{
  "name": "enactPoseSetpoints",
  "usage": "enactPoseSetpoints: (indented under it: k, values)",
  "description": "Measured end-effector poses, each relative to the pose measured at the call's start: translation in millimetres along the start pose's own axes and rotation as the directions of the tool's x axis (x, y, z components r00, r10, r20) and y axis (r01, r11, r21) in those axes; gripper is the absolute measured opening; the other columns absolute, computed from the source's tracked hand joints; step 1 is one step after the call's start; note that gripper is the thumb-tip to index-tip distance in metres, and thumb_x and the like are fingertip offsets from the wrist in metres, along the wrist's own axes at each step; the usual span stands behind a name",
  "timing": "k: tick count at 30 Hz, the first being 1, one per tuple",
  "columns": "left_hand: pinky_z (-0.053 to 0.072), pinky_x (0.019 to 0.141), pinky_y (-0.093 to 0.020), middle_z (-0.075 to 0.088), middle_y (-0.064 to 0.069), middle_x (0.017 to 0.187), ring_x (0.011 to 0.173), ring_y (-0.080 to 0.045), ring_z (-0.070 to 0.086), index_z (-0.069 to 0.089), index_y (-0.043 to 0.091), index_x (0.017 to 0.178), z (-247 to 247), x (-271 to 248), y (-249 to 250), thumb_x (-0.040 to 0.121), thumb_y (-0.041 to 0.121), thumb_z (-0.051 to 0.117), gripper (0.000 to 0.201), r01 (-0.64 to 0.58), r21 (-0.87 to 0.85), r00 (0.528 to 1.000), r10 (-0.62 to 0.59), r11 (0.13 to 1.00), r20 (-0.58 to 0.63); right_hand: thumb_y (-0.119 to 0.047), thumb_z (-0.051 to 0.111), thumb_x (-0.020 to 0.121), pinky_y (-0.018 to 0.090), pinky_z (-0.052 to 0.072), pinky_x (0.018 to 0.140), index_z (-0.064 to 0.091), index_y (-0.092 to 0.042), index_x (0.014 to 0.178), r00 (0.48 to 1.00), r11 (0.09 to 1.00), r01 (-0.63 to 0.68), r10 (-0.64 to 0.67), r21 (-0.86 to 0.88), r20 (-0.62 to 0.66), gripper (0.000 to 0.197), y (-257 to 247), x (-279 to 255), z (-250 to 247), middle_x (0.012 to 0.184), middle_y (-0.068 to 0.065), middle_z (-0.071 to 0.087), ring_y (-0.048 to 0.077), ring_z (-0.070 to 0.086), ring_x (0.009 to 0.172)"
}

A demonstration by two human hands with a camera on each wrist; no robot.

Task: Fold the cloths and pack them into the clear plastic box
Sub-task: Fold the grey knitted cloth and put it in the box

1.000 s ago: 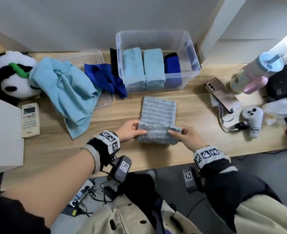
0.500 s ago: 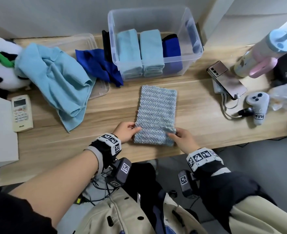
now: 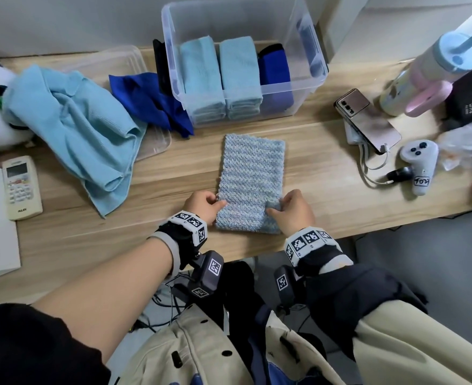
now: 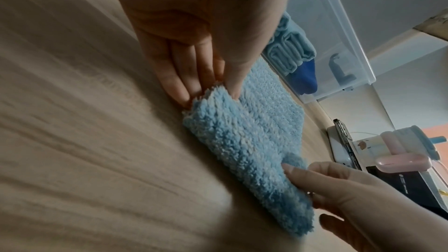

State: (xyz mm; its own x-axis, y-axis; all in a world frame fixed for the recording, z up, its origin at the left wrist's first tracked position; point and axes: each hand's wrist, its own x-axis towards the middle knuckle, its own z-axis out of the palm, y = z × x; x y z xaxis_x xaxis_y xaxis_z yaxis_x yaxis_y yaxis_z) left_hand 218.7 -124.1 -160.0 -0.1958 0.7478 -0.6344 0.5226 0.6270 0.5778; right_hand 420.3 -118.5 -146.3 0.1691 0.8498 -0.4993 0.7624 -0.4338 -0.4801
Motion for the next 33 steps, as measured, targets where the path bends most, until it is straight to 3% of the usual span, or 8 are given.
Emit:
enactPoseSetpoints:
  k: [4,10,16,19,22,25,28,33]
  values:
    - [0.058,0.074,-0.04,0.056,-0.002,0.066,0.064,-0.024,0.059,0.05,0.02,0.064,-2.8,-0.8,2.3,0.084,0.031,0.066,0.028,0.044,-0.065,0.999,-0.042,0.997,0.032,-0.027,0.074,0.075,0.027,0.039,0.068,0.053,-0.02,0.083,0.93,0.933,0.351,-0.357,-0.079,-0.086,0.025,4.1,-2.6,-3.0,0.086,-0.006,0.051,0.014,0.048,0.083]
    - [0.051,0.057,-0.027,0.055,-0.009,0.083,0.067,-0.022,0.055,0.055,0.01,0.082,-6.4,-0.4,6.0,0.085,0.027,0.066,0.02,0.101,-0.134,0.991,-0.088,0.986,0.097,-0.04,0.077,0.064,0.035,0.04,0.09,0.062,-0.026,0.104,0.78,0.7,0.626,-0.565,-0.345,0.268,0.045,14.0,-12.1,6.6,0.11,-0.006,0.054,0.017,0.046,0.109]
    - [0.05,0.077,-0.026,0.062,-0.003,0.102,0.084,-0.014,0.058,0.06,0.015,0.1,-14.8,-0.9,16.5,0.077,0.029,0.072,0.03,-0.221,-0.011,0.968,0.218,0.975,-0.122,-0.021,0.061,0.068,0.034,0.034,0.096,0.062,-0.024,0.091,0.79,0.74,0.609,-0.599,-0.285,0.133,0.023,11.2,-9.6,6.4,0.103,-0.006,0.062,0.019,0.052,0.108]
    - [0.041,0.094,-0.024,0.055,0.003,0.112,0.105,-0.013,0.053,0.064,0.02,0.103,-19.1,-3.5,27.3,0.071,0.035,0.077,0.037,-0.384,-0.01,0.917,0.382,0.923,0.117,-0.026,0.055,0.072,0.032,0.028,0.103,0.056,-0.022,0.094,0.808,0.774,0.588,-0.576,-0.235,0.122,0.022,0.4,-8.0,-2.0,0.087,-0.007,0.064,0.02,0.059,0.093]
    - [0.035,0.093,-0.016,0.059,0.001,0.118,0.112,-0.011,0.052,0.064,0.016,0.11,-19.5,-0.7,28.9,0.067,0.028,0.081,0.048,-0.393,0.025,0.872,0.364,0.919,0.327,-0.024,0.056,0.078,0.033,0.042,0.09,0.055,-0.019,0.1,0.839,0.828,0.543,-0.536,-0.138,0.088,0.023,-10.1,-5.4,-12.1,0.082,-0.005,0.065,0.023,0.059,0.077]
    - [0.035,0.09,-0.017,0.062,-0.005,0.12,0.11,-0.016,0.055,0.06,0.012,0.117,-18.1,7.7,23.1,0.072,0.024,0.079,0.05,-0.371,0.095,0.904,0.335,0.924,0.267,-0.03,0.063,0.084,0.028,0.04,0.067,0.054,-0.023,0.11,0.914,0.914,0.406,-0.406,0.002,0.018,0.029,-14.2,1.9,-18.9,0.089,-0.002,0.061,0.018,0.055,0.073]
    - [0.038,0.078,-0.023,0.065,-0.009,0.099,0.088,-0.019,0.056,0.061,0.011,0.116,-17.1,15.7,20.6,0.079,0.02,0.072,0.04,-0.295,0.054,0.95,0.287,0.954,0.119,-0.04,0.07,0.079,0.029,0.041,0.07,0.053,-0.022,0.115,0.965,0.953,0.259,-0.261,0.16,-0.011,0.043,-12.7,12.6,-18.0,0.085,0.001,0.057,0.015,0.05,0.072]
    - [0.045,0.098,-0.036,0.064,-0.011,0.116,0.11,-0.026,0.059,0.059,0.01,0.119,-13.2,28.5,22.7,0.082,0.027,0.069,0.042,-0.214,-0.089,0.976,0.217,0.973,0.025,-0.045,0.068,0.079,0.033,0.049,0.077,0.056,-0.011,0.115,0.988,0.965,0.141,-0.152,0.221,0.034,0.051,-11.4,24.3,-14.8,0.093,0.004,0.065,0.019,0.059,0.084]
